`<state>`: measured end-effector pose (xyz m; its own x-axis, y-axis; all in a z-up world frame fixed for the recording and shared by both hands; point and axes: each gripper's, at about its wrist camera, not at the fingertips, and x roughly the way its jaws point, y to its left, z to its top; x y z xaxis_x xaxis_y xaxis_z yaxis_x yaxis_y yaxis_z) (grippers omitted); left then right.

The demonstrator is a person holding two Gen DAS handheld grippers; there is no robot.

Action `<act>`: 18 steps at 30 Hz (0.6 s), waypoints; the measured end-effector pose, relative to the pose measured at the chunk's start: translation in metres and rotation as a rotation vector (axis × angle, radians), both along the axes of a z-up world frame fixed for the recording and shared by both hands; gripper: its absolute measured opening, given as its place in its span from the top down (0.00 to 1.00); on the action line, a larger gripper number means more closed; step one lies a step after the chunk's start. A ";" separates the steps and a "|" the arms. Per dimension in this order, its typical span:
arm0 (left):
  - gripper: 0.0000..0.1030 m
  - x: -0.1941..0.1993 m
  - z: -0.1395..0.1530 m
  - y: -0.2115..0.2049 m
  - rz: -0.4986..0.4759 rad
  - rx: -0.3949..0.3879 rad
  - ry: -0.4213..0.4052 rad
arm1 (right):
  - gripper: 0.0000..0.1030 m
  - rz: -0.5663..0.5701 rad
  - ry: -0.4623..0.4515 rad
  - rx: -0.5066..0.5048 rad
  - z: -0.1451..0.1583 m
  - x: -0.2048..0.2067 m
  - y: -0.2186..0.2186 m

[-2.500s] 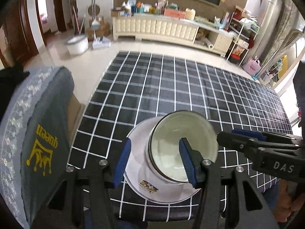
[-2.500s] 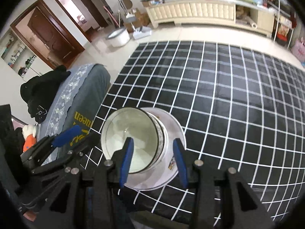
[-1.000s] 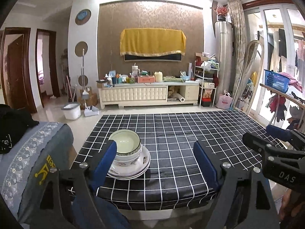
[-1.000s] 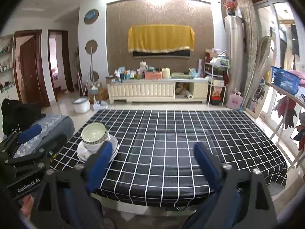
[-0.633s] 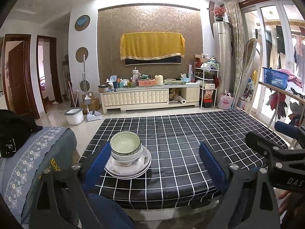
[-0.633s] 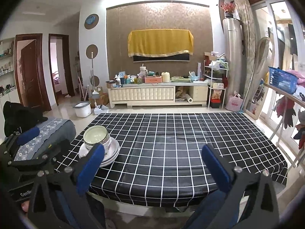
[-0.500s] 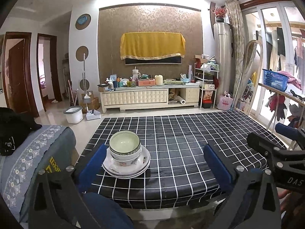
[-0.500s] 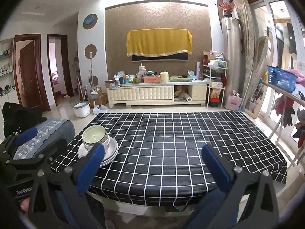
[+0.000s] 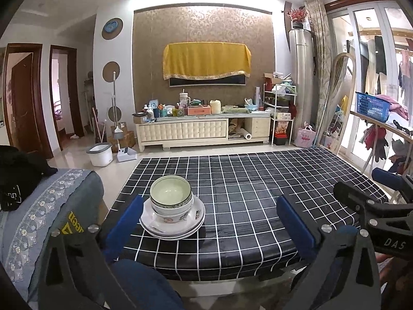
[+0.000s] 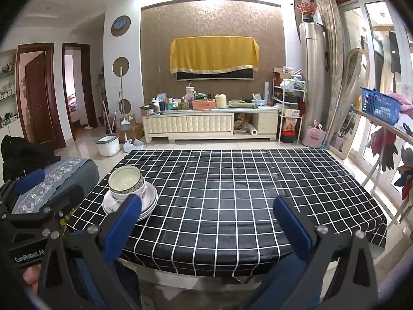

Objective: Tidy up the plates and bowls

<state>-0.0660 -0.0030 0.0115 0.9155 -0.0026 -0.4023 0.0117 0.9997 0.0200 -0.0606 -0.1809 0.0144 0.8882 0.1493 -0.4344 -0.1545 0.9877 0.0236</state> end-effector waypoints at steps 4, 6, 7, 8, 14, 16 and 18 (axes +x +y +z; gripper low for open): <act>0.01 -0.003 0.000 -0.002 -0.014 0.018 -0.009 | 0.00 -0.004 0.001 -0.008 0.001 -0.001 0.001; 0.01 -0.003 0.000 -0.004 -0.019 0.014 -0.005 | 0.00 -0.005 0.006 -0.004 0.001 -0.002 0.000; 0.01 -0.003 -0.001 -0.004 -0.023 0.010 0.000 | 0.00 -0.006 0.006 -0.004 0.001 -0.003 -0.001; 0.01 -0.003 -0.001 -0.004 -0.027 0.008 0.002 | 0.00 -0.008 0.004 -0.005 0.001 -0.003 -0.001; 0.01 -0.004 -0.002 -0.002 -0.028 0.003 0.011 | 0.00 -0.010 0.004 -0.002 0.003 -0.005 -0.003; 0.01 -0.005 -0.002 -0.002 -0.025 0.000 0.010 | 0.00 -0.013 0.003 -0.004 0.002 -0.006 -0.003; 0.01 -0.006 -0.001 -0.001 -0.022 -0.009 0.004 | 0.00 -0.013 0.004 -0.005 0.002 -0.006 -0.002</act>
<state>-0.0719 -0.0043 0.0106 0.9138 -0.0267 -0.4053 0.0341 0.9994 0.0112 -0.0666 -0.1831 0.0167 0.8883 0.1356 -0.4387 -0.1417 0.9897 0.0190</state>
